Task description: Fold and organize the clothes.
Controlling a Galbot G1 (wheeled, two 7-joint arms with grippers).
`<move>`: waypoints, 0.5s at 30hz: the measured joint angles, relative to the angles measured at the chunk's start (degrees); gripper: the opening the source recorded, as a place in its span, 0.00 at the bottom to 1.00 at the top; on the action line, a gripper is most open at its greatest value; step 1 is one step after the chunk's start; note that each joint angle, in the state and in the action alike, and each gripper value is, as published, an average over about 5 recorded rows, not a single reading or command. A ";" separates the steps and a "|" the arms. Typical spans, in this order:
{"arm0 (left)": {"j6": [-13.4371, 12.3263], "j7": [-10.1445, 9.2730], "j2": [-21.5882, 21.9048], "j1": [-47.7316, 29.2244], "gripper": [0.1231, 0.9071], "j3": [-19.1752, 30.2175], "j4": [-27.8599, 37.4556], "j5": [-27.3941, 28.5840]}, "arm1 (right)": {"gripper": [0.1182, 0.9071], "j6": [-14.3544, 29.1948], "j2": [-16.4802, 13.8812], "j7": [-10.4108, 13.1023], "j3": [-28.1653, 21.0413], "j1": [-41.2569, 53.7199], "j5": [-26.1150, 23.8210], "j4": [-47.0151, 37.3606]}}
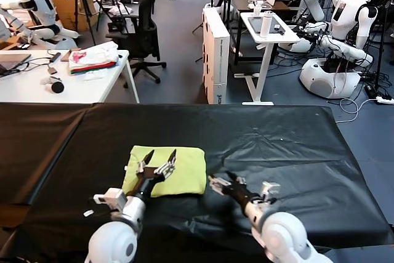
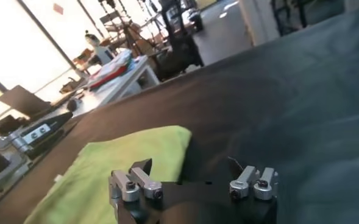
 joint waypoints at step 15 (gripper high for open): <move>-0.91 -0.15 0.18 2.19 1.00 -2.99 -0.51 -0.20 | 0.69 1.45 3.85 -4.54 -2.39 3.20 -0.08 -7.84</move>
